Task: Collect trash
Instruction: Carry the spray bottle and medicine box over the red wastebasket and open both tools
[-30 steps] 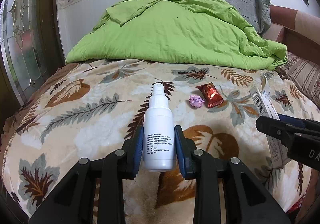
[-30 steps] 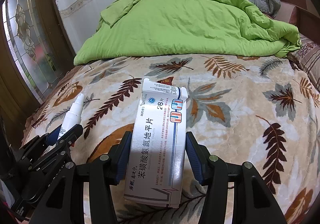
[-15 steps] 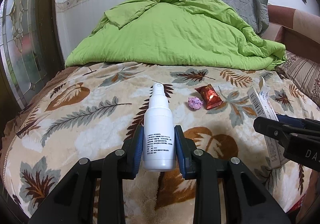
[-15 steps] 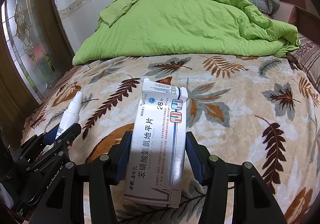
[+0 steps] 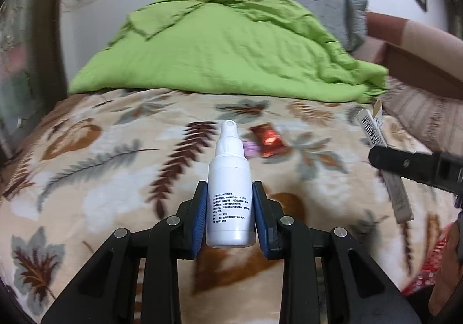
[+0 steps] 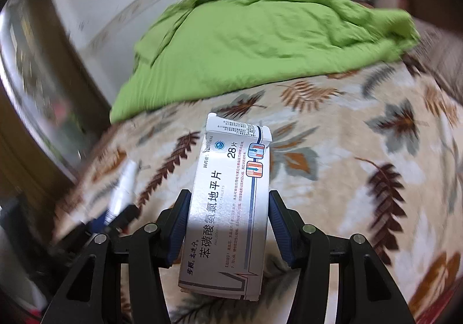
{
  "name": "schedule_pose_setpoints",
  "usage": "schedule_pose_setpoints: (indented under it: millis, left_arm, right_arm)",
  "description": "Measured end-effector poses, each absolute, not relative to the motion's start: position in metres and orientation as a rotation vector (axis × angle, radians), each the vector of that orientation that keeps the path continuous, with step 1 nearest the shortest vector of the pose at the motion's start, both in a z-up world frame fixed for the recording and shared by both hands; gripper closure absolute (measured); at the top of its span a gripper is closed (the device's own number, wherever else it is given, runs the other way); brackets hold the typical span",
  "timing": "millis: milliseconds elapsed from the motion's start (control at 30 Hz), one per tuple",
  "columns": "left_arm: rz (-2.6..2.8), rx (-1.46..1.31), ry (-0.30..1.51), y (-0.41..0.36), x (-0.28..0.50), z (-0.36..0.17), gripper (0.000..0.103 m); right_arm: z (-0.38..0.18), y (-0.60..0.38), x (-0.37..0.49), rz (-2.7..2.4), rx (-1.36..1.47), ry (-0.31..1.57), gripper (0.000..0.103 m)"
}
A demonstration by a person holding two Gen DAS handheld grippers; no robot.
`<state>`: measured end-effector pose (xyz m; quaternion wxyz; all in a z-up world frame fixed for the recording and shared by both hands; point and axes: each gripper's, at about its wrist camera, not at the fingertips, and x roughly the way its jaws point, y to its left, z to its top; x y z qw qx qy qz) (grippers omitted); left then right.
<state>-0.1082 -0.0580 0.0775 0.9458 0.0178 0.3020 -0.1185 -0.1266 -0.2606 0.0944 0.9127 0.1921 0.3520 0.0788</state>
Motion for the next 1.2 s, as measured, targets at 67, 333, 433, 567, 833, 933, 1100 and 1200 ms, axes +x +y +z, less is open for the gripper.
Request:
schedule_pose_setpoints:
  millis: [67, 333, 433, 567, 833, 933, 1100, 1200]
  left_arm:
    - [-0.308, 0.047, 0.618, -0.074, -0.117, 0.084, 0.074]
    - [-0.678, 0.011, 0.678, -0.160, -0.166, 0.118, 0.074]
    - [-0.823, 0.023, 0.731, -0.203, -0.188, 0.125, 0.074]
    - [-0.992, 0.038, 0.829, -0.262, -0.215, 0.125, 0.074]
    - [-1.142, 0.170, 0.958, -0.354, -0.264, 0.098, 0.061]
    - [-1.152, 0.182, 0.935, -0.354, -0.272, 0.101, 0.052]
    - [-1.092, 0.150, 0.905, -0.324, -0.253, 0.110, 0.049]
    - [-1.020, 0.117, 0.891, -0.299, -0.237, 0.115, 0.046]
  right_arm:
    - [0.101, -0.281, -0.144, 0.149, 0.440, 0.718, 0.046]
    - [0.116, -0.381, -0.262, -0.031, 0.538, 0.678, 0.046]
    - [0.111, -0.420, -0.313, -0.134, 0.566, 0.684, 0.045]
    - [0.097, -0.467, -0.379, -0.252, 0.651, 0.677, 0.045]
    - [0.071, -0.499, -0.421, -0.309, 0.751, 0.697, 0.043]
    - [0.073, -0.506, -0.422, -0.330, 0.746, 0.693, 0.040]
    - [0.083, -0.503, -0.409, -0.308, 0.723, 0.678, 0.040]
    - [0.088, -0.492, -0.393, -0.254, 0.711, 0.682, 0.040]
